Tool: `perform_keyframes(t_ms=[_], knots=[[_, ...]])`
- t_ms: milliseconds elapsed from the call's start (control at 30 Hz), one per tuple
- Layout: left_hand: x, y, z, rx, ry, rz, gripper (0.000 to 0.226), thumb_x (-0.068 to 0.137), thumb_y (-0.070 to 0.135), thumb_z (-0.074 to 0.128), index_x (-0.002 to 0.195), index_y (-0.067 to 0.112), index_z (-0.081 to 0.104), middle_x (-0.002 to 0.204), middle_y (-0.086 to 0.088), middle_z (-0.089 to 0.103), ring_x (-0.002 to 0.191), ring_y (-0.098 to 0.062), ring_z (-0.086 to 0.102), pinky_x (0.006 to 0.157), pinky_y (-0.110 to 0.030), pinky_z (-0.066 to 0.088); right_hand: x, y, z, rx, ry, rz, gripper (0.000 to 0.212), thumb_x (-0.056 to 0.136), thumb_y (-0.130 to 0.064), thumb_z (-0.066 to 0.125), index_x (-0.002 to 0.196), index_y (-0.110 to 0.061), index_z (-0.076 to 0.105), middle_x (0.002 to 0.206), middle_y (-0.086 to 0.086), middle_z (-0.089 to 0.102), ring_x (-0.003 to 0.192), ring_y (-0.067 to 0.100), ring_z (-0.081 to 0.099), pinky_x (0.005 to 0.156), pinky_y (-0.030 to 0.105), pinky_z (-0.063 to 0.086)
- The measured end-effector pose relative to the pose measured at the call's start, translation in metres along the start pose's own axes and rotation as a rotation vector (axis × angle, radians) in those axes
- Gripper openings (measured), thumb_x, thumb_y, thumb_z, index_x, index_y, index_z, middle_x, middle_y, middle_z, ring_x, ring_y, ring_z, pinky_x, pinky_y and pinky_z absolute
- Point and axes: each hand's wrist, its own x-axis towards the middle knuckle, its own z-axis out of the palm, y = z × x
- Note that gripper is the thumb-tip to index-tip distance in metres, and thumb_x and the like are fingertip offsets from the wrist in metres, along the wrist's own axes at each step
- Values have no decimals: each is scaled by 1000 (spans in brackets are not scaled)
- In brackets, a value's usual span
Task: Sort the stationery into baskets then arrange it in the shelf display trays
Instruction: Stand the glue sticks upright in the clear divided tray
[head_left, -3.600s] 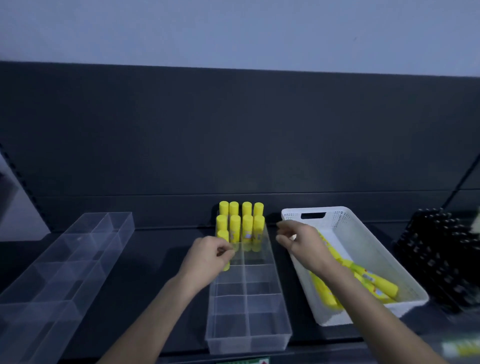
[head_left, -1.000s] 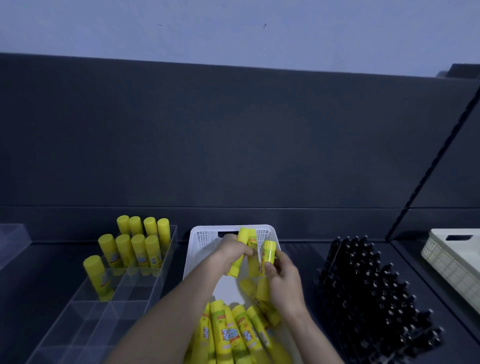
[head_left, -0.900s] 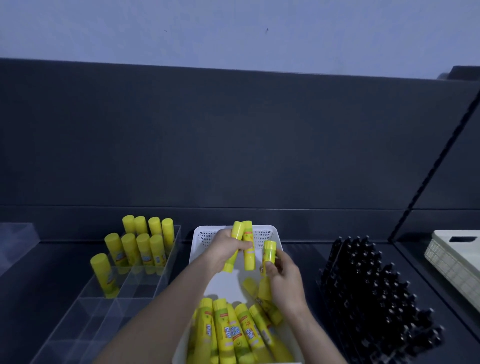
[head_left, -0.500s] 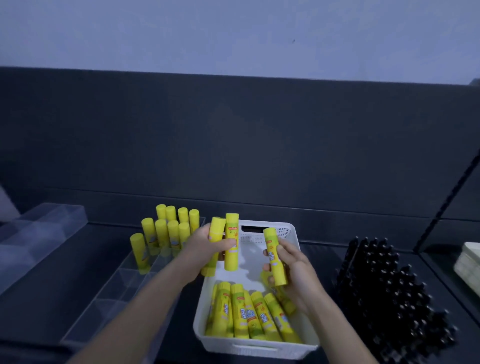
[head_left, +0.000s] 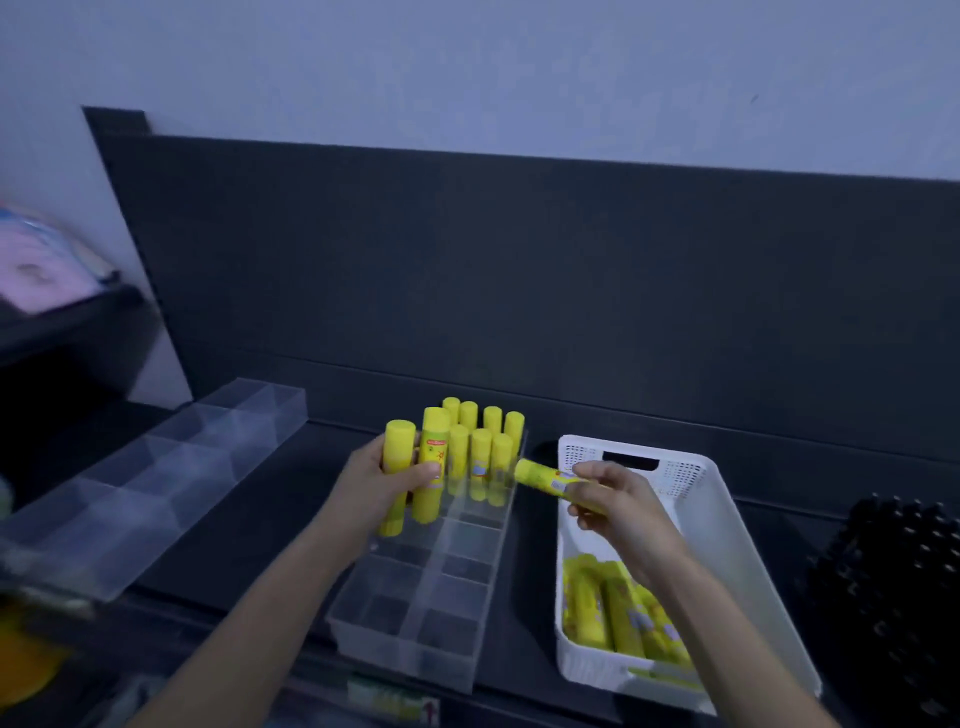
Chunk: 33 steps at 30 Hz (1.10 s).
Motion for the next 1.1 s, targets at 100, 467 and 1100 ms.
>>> perform_keyframes(t_ms=[100, 467, 1100], knots=[[7, -7, -41, 15, 29, -27, 21, 80, 1, 66, 96, 15, 64, 93, -12, 69, 86, -22, 63, 75, -30, 50, 15, 4, 37, -181, 117, -51, 28, 73, 7, 68, 85, -12, 52, 63, 4, 53, 55, 16, 48, 51, 25, 39], [30, -22, -91, 97, -107, -49, 17, 82, 3, 66, 88, 17, 59, 83, -2, 64, 77, -12, 60, 68, -23, 45, 41, 19, 132, -959, 160, -209, 33, 84, -12, 61, 114, -4, 50, 94, 13, 63, 81, 25, 57, 64, 26, 41], [29, -23, -74, 17, -167, -2, 19, 82, -1, 65, 87, 17, 59, 79, 2, 64, 67, -2, 62, 55, -6, 46, 46, 34, 129, -1085, 80, -215, 54, 82, -20, 68, 129, -10, 44, 115, 11, 61, 105, 28, 59, 86, 32, 48]])
